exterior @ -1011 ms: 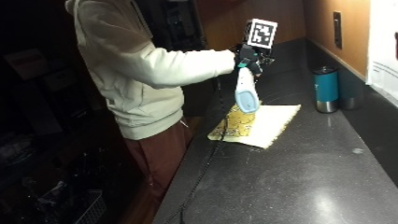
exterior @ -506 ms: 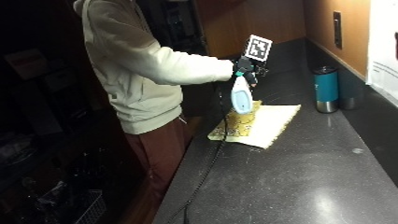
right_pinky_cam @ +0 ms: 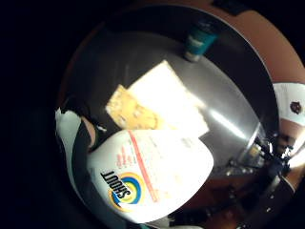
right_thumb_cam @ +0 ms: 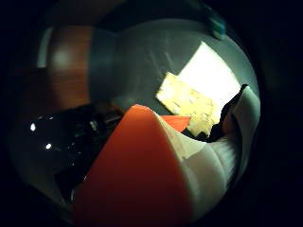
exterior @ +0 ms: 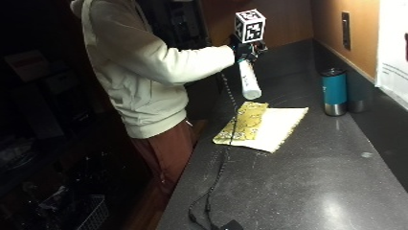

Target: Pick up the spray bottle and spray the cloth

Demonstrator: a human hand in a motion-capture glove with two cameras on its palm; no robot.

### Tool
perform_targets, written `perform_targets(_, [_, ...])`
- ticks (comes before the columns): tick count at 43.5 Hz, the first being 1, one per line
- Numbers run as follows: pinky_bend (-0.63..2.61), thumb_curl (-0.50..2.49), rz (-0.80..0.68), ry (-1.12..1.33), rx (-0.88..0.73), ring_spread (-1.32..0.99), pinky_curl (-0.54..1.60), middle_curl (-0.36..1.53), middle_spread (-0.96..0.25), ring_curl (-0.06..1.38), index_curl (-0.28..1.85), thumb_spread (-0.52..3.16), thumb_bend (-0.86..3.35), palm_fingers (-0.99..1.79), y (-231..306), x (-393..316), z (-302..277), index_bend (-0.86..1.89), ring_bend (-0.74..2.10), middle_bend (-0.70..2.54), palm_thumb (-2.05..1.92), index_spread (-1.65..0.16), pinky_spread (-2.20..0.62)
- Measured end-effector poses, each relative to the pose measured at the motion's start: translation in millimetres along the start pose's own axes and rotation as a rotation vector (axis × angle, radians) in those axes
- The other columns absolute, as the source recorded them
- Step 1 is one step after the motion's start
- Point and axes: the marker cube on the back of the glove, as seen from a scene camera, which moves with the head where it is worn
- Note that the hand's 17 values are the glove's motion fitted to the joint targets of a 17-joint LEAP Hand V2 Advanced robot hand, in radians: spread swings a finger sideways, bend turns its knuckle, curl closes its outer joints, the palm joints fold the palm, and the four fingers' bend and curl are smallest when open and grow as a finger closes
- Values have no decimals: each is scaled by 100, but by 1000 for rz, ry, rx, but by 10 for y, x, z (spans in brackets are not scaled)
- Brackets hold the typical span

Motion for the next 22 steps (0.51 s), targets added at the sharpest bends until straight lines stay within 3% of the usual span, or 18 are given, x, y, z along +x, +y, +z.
perform_targets(9, [25, 76, -135, -386, 261, -17, 37, 49, -13, 45, 53, 12, -3, 138, -238, -470, -50, 47, 62, 61, 95, -15, -17])
perform_targets(15, [25, 76, -173, -649, 431, -17, 37, 49, -12, 45, 53, 12, -3, 138, -612, -796, 209, 47, 62, 61, 95, -15, -17])
perform_targets(22, [25, 77, -173, -901, 468, -17, 37, 49, -12, 45, 53, 12, -3, 137, -877, -930, 507, 47, 63, 60, 95, -15, -17])
